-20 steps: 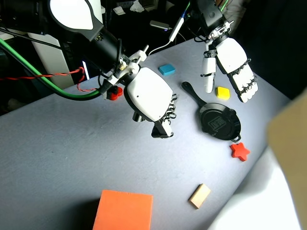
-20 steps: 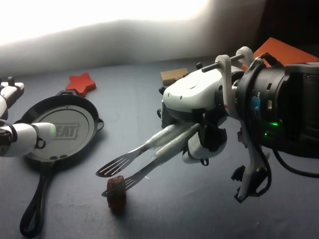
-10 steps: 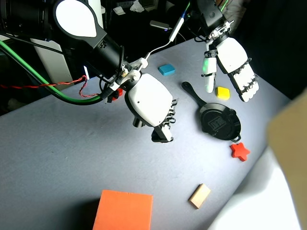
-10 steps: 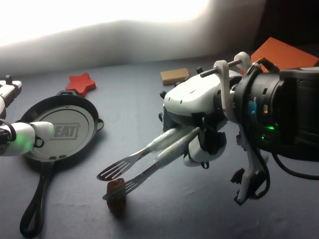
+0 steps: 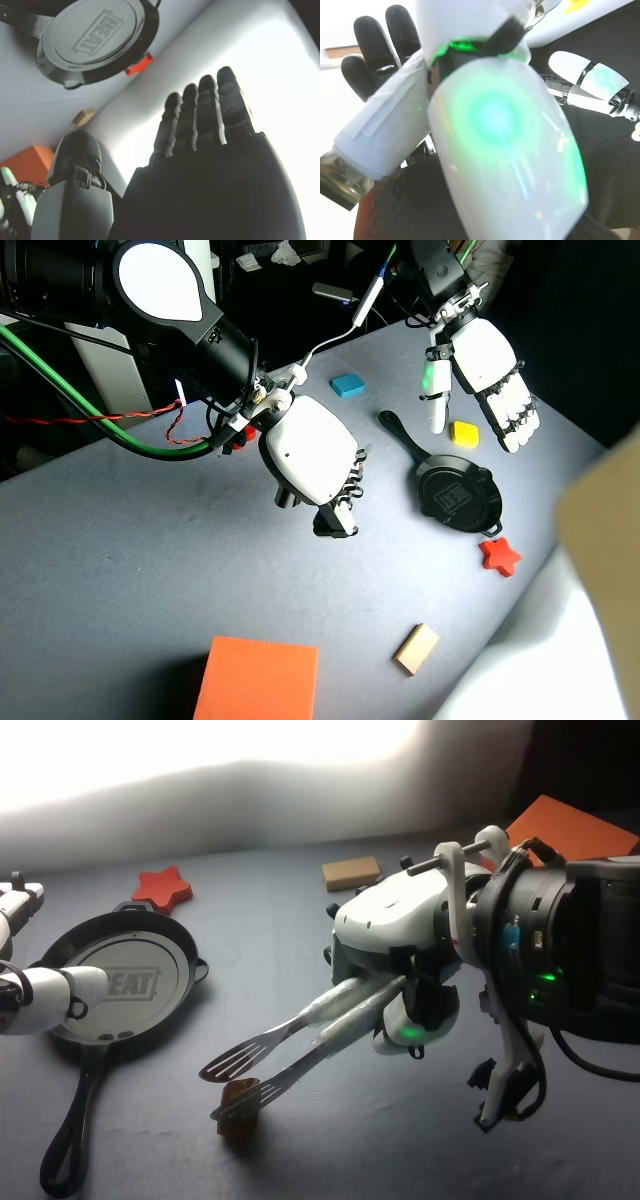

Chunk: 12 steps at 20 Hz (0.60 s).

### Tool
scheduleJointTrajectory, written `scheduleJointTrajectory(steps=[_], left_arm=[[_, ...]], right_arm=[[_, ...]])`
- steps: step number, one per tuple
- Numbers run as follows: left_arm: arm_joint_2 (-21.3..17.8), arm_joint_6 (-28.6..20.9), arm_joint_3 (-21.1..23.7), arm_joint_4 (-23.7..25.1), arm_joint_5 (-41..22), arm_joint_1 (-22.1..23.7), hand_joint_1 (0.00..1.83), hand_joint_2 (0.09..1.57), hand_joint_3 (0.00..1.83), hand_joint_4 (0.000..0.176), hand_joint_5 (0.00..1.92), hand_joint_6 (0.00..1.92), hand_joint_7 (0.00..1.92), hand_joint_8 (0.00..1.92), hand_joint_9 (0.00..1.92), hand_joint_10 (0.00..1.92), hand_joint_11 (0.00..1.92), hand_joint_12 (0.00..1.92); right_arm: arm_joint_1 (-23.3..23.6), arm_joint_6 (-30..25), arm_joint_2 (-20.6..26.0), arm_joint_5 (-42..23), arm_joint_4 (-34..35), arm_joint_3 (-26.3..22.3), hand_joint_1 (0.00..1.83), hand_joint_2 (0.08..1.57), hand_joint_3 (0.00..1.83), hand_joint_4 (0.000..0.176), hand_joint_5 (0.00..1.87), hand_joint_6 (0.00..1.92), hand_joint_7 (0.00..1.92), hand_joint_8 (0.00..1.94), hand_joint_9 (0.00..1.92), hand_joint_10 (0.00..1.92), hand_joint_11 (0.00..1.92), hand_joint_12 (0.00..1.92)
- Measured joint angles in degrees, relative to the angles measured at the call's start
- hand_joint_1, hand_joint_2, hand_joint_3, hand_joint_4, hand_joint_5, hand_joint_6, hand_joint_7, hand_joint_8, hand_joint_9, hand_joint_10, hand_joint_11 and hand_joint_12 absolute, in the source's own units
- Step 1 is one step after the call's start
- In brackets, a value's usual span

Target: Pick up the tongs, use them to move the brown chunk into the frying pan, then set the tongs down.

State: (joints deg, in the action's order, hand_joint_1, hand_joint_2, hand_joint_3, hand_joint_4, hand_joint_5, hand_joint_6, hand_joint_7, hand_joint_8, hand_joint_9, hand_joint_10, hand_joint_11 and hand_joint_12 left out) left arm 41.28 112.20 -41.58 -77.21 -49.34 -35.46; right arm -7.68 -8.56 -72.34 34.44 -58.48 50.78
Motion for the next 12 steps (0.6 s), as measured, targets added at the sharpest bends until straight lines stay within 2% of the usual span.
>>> scheduleJointTrajectory(steps=[6,12], left_arm=[[0.0,0.0,0.0,0.0,0.0,0.0,0.1,1.26,0.0,0.0,0.0,0.0,0.02,0.0,0.01,0.0,0.0,0.02],[0.0,0.0,0.0,0.0,0.0,0.0,0.12,1.26,0.0,0.0,0.01,0.0,0.03,0.01,0.01,0.0,0.0,0.03]], right_arm=[[0.0,0.0,0.7,0.5,0.5,-0.6,1.06,1.13,0.0,0.0,0.88,0.0,0.97,0.0,0.86,0.25,0.38,1.41],[0.4,0.0,1.2,0.6,0.7,-0.9,1.02,1.15,0.01,0.0,0.81,0.0,0.89,0.0,0.79,0.24,0.31,1.44]])
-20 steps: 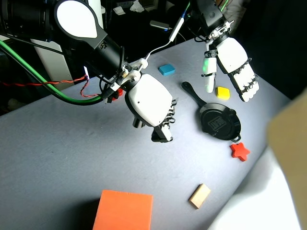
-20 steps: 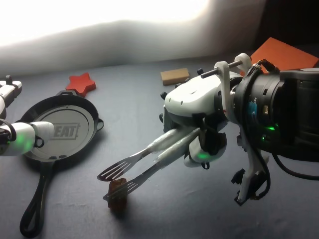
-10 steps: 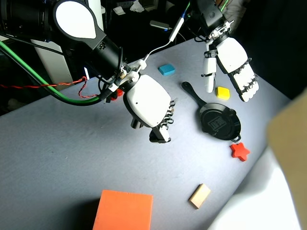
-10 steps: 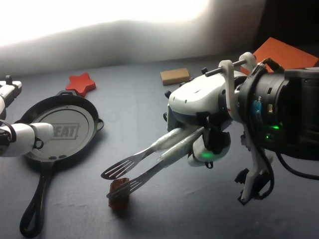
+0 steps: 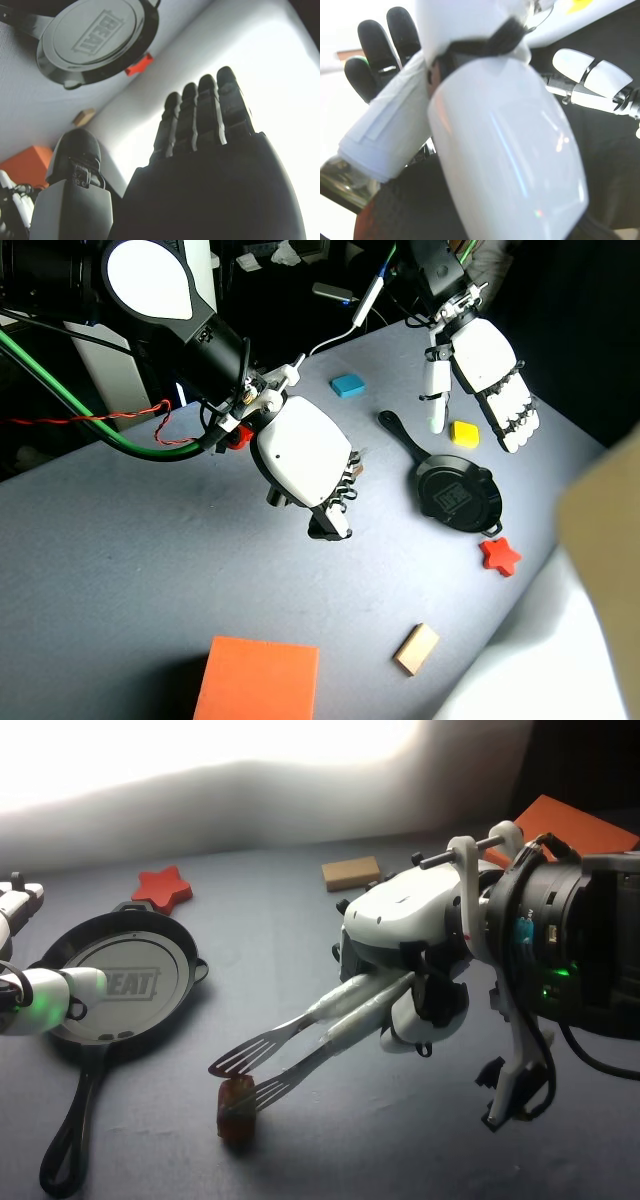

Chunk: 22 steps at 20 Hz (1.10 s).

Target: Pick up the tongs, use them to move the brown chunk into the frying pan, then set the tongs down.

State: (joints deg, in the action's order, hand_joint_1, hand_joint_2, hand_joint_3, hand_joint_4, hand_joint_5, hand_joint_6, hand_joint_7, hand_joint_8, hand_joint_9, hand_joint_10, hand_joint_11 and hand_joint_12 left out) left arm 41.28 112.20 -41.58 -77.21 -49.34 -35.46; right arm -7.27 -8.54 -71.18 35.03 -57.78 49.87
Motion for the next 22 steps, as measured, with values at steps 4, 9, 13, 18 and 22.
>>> scheduleJointTrajectory(steps=[4,9,13,18,22], left_arm=[[0.0,0.0,0.0,0.0,0.0,0.0,0.1,1.27,0.0,0.0,0.0,0.0,0.01,0.0,0.0,0.0,0.0,0.0],[0.0,0.0,0.0,0.0,0.0,0.0,0.08,1.27,0.0,0.0,0.0,0.0,0.01,0.0,0.0,0.0,0.0,0.0],[0.0,0.0,0.0,0.0,0.0,0.0,0.07,1.27,0.0,0.0,0.0,0.0,0.0,0.0,0.0,0.0,0.0,0.0],[0.0,0.0,0.0,0.0,0.0,0.0,0.11,1.27,0.0,0.0,0.01,0.0,0.02,0.01,0.01,0.0,0.0,0.0],[0.0,0.0,0.0,0.0,0.0,0.0,0.1,1.27,0.0,0.0,0.0,0.0,0.01,0.0,0.0,0.0,0.0,0.0]], right_arm=[[0.0,0.1,0.0,0.1,0.3,-0.5,1.02,1.14,0.0,0.0,0.82,0.01,0.89,0.01,0.79,0.25,0.31,1.46],[0.0,0.1,0.0,0.2,0.3,-0.5,1.0,1.14,0.0,0.0,0.81,0.0,0.88,0.0,0.77,0.27,0.29,1.47],[-0.3,0.2,-0.2,0.2,0.3,-0.5,1.01,1.14,0.0,0.0,0.81,0.0,0.88,0.0,0.78,0.28,0.31,1.45],[-0.9,0.2,-0.7,0.4,0.3,-0.5,1.0,1.15,0.0,0.0,0.8,0.0,0.87,0.0,0.77,0.28,0.3,1.44],[-0.9,0.4,-0.8,0.3,0.3,-0.5,1.01,1.14,0.0,0.0,0.8,0.0,0.87,0.0,0.77,0.28,0.3,1.46]])
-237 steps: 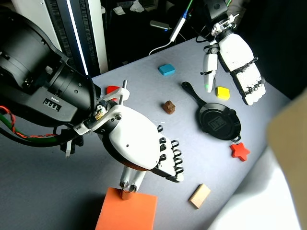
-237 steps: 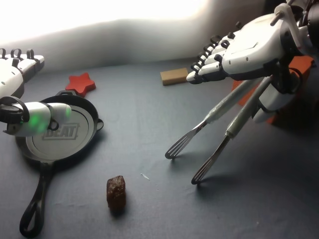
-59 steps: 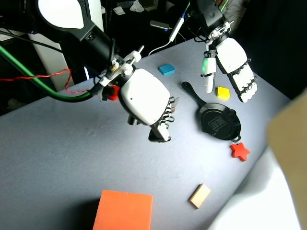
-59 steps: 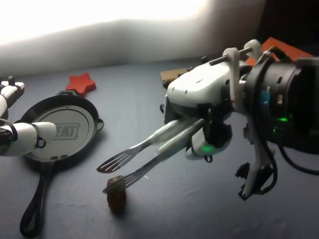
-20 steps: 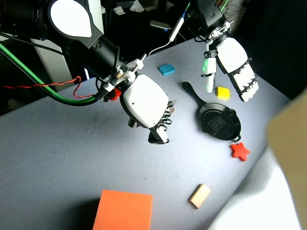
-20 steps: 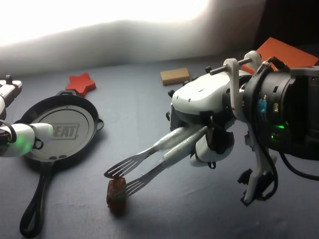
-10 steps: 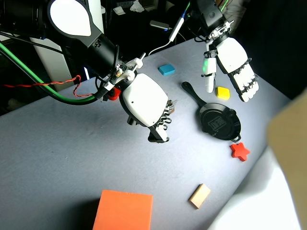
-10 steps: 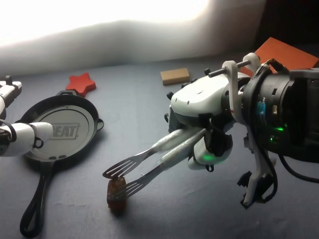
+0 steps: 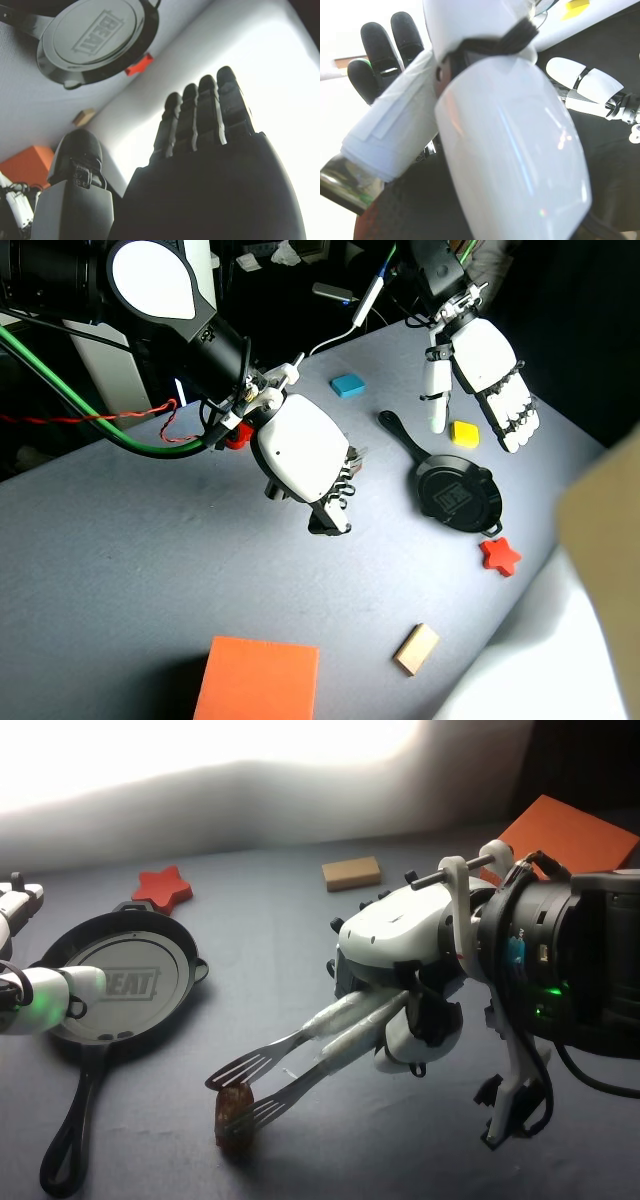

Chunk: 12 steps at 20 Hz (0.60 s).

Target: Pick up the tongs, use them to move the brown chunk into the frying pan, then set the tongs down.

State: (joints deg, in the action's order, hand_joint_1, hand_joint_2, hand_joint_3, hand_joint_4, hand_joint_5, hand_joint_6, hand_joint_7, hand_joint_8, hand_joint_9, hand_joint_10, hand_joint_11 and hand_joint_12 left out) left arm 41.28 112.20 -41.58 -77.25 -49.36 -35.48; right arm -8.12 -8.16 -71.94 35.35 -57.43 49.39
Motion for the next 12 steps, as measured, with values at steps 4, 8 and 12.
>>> scheduleJointTrajectory(steps=[4,8,12], left_arm=[[0.0,0.0,0.0,0.0,0.0,0.0,0.08,1.26,0.0,0.0,0.0,0.0,0.01,0.0,0.0,0.0,0.01,0.0],[0.0,0.0,0.0,0.0,0.0,0.0,0.1,1.26,0.0,0.0,0.0,0.0,0.0,0.0,0.0,0.0,0.0,0.0],[0.0,0.0,0.0,0.0,0.0,0.0,0.06,1.27,0.0,0.0,0.0,0.0,0.0,0.0,0.0,0.0,0.0,0.0]], right_arm=[[0.0,0.1,0.0,0.0,0.0,0.0,0.99,1.14,0.0,0.0,0.8,0.0,0.88,0.01,0.77,0.29,0.31,1.44],[0.0,0.3,-0.1,-0.1,0.0,0.0,0.99,1.15,0.0,0.0,0.78,0.0,0.86,0.0,0.75,0.3,0.28,1.47],[0.0,0.3,-0.8,-0.3,-0.1,0.1,1.01,1.14,0.0,0.0,0.79,0.01,0.88,0.01,0.76,0.31,0.3,1.45]])
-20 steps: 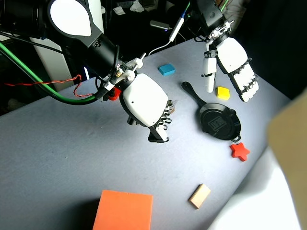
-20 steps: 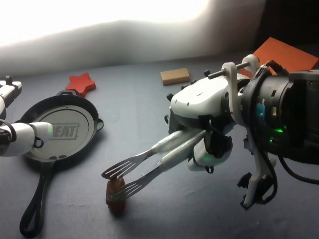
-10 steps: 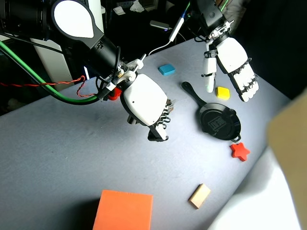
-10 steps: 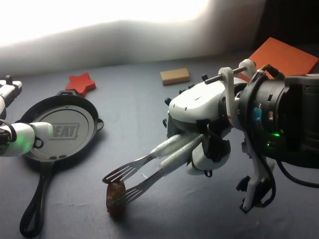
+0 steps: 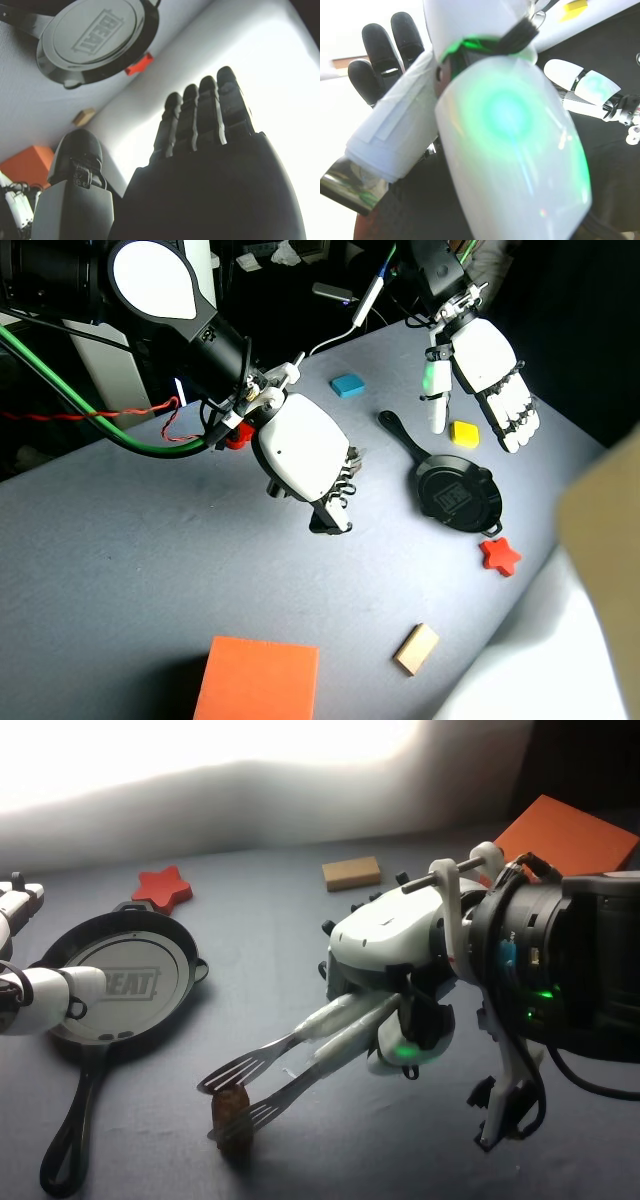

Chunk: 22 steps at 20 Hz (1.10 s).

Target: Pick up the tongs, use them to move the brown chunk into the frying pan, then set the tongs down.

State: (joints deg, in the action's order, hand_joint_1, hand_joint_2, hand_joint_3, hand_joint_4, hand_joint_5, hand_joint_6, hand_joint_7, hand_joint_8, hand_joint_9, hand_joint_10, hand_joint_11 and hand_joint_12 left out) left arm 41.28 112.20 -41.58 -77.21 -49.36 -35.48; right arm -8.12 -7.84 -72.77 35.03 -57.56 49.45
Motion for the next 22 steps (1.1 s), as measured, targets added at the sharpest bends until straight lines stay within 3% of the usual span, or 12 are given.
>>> scheduleJointTrajectory(steps=[7,10,11,12,13,14,15,16,20,21,22], left_arm=[[0.0,0.0,0.0,0.0,0.0,0.0,0.09,1.27,0.0,0.0,0.0,0.0,0.01,0.0,0.0,0.0,0.0,0.01],[0.0,0.0,0.0,0.0,0.0,0.0,0.09,1.27,0.0,0.0,0.0,0.0,0.02,0.0,0.0,0.0,0.0,0.0],[0.0,0.0,0.0,0.0,0.0,0.0,0.1,1.26,0.0,0.0,0.0,0.0,0.01,0.0,0.0,0.0,0.0,0.0],[0.0,0.0,0.0,0.0,0.0,0.0,0.1,1.26,0.0,0.0,0.0,0.0,0.02,0.01,0.01,0.0,0.01,0.01],[0.0,0.0,0.0,0.0,0.0,0.0,0.1,1.26,0.0,0.0,0.0,0.0,0.02,0.0,0.0,0.0,0.01,0.01],[0.0,0.0,0.0,0.0,0.0,0.0,0.1,1.27,0.0,0.0,0.0,0.0,0.01,0.0,0.0,0.0,0.0,0.0],[0.0,0.0,0.0,0.0,0.0,0.0,0.1,1.27,0.0,0.0,0.0,0.0,0.01,0.0,0.0,0.0,0.0,0.0],[0.0,0.0,0.0,0.0,0.0,0.0,0.12,1.26,0.0,0.0,0.0,0.0,0.02,0.0,0.0,0.0,0.0,0.0],[0.0,0.0,0.0,0.0,0.0,0.0,0.12,1.27,0.0,0.0,0.01,0.0,0.02,0.0,0.0,0.0,0.0,0.0],[0.0,0.0,0.0,0.0,0.0,0.0,0.13,1.27,0.0,0.0,0.01,0.0,0.01,0.0,0.0,0.0,0.0,0.0],[0.0,0.0,0.0,0.0,0.0,0.0,0.11,1.27,0.0,0.0,0.0,0.0,0.0,0.0,0.0,0.0,0.0,0.0]], right_arm=[[-1.3,0.0,-0.5,-0.4,-0.8,0.7,1.01,1.14,0.0,0.0,0.82,0.02,0.9,0.01,0.77,0.32,0.32,1.45],[-1.5,0.0,-0.8,-0.4,-1.1,1.0,1.08,1.14,0.0,0.0,0.92,0.05,1.0,0.04,0.86,0.36,0.42,1.41],[-1.7,-0.1,-1.0,-0.6,-1.6,1.2,1.12,1.14,0.03,0.0,0.89,0.89,1.08,0.04,0.93,0.37,0.53,1.35],[-1.9,-0.3,-1.2,-0.7,-2.4,1.3,1.13,1.16,0.01,0.0,0.88,1.09,1.16,0.06,1.0,0.41,0.59,1.41],[-2.1,-0.4,-1.3,-0.9,-2.5,1.4,1.14,1.15,0.0,0.0,0.91,1.08,1.2,0.07,1.04,0.43,0.63,1.42],[-2.2,-0.4,-1.4,-0.8,-2.4,1.4,1.21,1.11,0.0,0.0,0.96,1.01,1.12,0.67,1.06,0.47,0.62,1.44],[-2.2,-0.5,-1.5,-0.8,-2.4,1.5,1.22,1.11,0.0,0.009,0.96,1.03,1.06,0.86,1.07,0.51,0.63,1.48],[-2.2,-0.5,-1.6,-0.8,-2.6,1.6,1.23,1.08,0.0,0.02,1.03,0.91,1.1,0.81,1.12,0.52,0.69,1.44],[-2.2,-0.5,-1.7,-1.0,-2.6,1.6,1.24,1.06,0.0,0.018,1.06,0.88,1.14,0.76,1.15,0.6,0.76,1.45],[-2.2,-0.5,-1.7,-1.1,-2.6,1.6,1.36,1.06,0.01,0.0,1.03,0.9,1.13,0.7,1.02,1.02,0.74,1.47],[-2.2,-0.6,-1.7,-1.1,-2.6,1.6,1.38,1.07,0.0,0.0,1.01,0.91,1.12,0.7,0.99,1.12,0.73,1.48]])
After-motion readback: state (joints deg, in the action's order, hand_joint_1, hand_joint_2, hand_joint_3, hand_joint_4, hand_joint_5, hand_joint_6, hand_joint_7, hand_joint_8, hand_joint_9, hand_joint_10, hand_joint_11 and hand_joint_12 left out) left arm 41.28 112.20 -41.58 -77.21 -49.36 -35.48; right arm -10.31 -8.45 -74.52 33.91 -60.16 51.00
